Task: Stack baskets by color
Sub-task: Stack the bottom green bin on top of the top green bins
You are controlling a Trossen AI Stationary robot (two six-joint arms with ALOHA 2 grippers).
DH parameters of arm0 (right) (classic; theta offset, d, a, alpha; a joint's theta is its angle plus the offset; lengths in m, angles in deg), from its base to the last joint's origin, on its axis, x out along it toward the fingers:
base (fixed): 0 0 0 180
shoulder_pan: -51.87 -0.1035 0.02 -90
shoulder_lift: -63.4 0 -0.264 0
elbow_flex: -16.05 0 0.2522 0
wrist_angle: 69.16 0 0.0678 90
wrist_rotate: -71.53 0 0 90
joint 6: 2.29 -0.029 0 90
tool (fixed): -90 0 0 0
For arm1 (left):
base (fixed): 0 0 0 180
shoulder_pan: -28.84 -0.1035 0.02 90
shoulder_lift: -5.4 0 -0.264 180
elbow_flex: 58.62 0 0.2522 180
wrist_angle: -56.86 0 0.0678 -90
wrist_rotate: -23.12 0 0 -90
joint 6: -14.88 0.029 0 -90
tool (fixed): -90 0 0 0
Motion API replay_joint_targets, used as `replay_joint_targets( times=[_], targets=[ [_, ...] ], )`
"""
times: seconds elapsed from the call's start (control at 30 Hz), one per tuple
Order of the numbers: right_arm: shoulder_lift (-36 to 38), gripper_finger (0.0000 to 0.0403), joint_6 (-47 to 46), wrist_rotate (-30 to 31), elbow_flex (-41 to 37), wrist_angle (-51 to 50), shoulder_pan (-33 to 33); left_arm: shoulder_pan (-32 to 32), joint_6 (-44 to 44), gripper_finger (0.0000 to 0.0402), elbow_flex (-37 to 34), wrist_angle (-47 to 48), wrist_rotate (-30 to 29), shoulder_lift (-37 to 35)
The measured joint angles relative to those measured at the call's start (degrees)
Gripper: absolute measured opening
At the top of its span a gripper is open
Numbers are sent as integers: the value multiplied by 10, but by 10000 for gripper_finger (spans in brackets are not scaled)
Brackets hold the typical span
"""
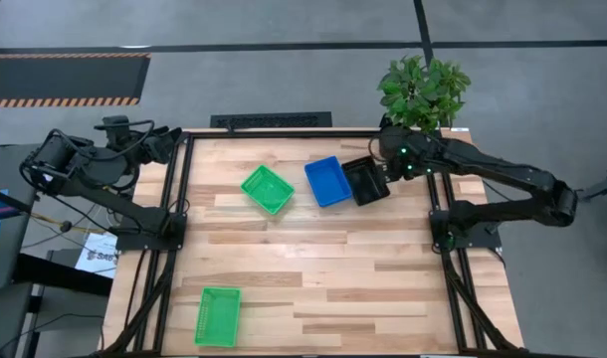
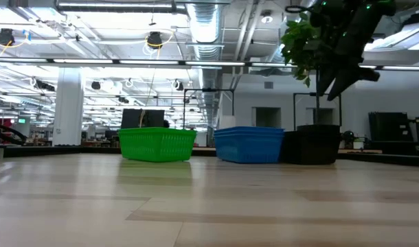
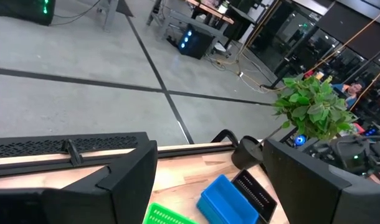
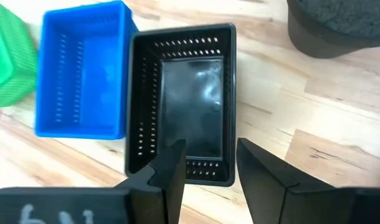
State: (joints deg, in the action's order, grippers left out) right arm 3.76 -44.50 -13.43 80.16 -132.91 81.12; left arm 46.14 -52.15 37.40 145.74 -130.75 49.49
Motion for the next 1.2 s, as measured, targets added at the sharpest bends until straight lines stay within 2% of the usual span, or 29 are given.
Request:
replay_joint_targets(
  times=[0.27,0.63,1.2],
  targets=[
    [28,156,3,4,0,-3,-1,0,6,278,0,0,17,0],
    [26,153,4,43,0,-7,-45,0,6,278,0,0,17,0],
    [7,155,-19,56,0,-7,-100,0,61,278,0,0,28,0]
  ],
)
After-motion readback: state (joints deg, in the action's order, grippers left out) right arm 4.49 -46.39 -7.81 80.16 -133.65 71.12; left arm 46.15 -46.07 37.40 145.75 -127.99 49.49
